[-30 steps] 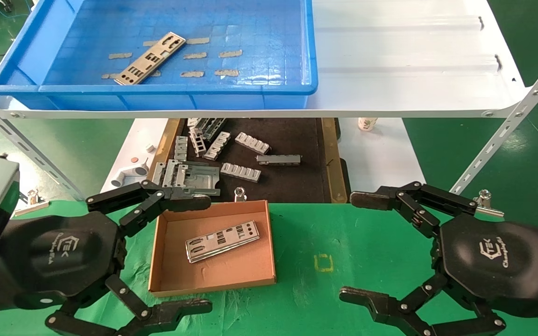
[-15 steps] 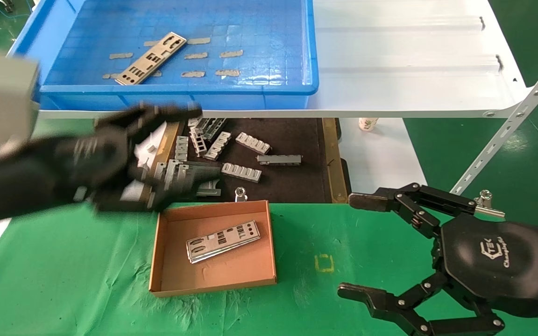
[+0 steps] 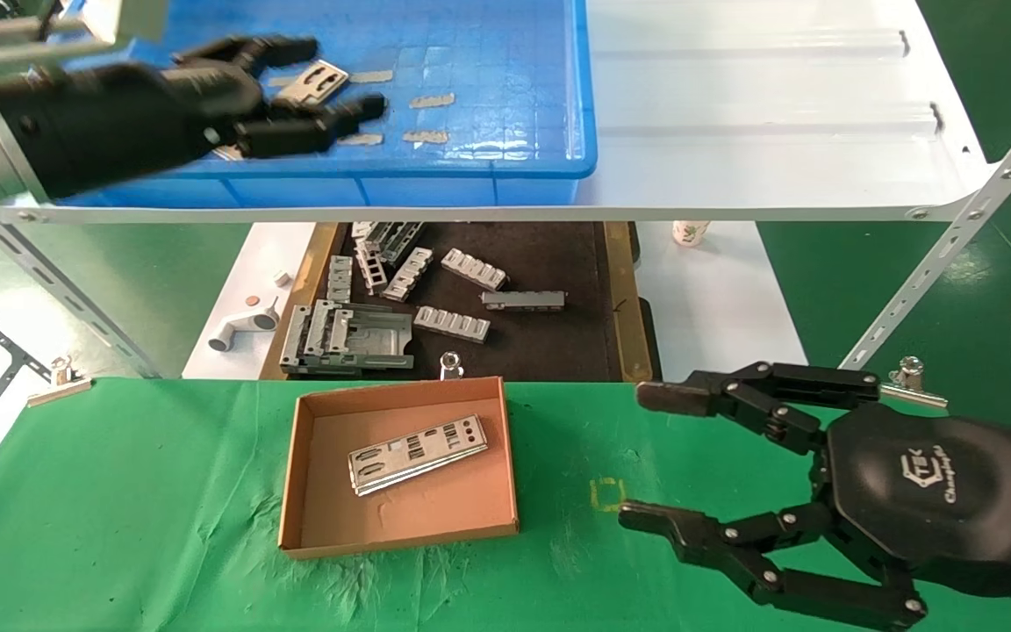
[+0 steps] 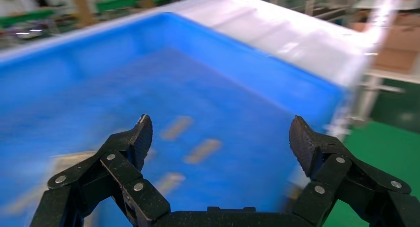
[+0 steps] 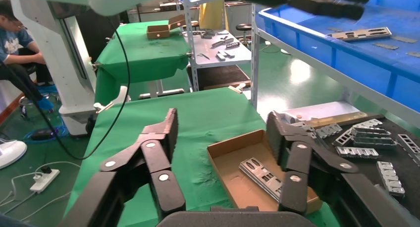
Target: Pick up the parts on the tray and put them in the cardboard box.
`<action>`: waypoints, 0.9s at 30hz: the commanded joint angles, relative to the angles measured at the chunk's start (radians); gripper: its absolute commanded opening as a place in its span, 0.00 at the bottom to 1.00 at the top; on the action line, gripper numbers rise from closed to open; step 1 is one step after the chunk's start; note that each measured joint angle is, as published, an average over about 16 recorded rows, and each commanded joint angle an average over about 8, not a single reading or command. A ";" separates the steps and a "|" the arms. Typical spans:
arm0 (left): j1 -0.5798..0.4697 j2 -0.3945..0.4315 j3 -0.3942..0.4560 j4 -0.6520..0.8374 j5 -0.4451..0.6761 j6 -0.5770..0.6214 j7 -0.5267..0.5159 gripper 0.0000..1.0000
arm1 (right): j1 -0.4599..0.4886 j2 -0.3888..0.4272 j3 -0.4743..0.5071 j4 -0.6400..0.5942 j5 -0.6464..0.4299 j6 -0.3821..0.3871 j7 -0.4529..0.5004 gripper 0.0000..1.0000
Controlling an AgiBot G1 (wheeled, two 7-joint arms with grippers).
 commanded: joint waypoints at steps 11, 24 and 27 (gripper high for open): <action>-0.241 0.101 0.086 0.354 0.170 -0.079 0.072 1.00 | 0.000 0.000 0.000 0.000 0.000 0.000 0.000 0.00; -0.322 0.178 0.130 0.530 0.240 -0.153 0.105 0.53 | 0.000 0.000 0.000 0.000 0.000 0.000 0.000 0.00; -0.325 0.187 0.133 0.547 0.245 -0.167 0.113 0.20 | 0.000 0.000 0.000 0.000 0.000 0.000 0.000 0.00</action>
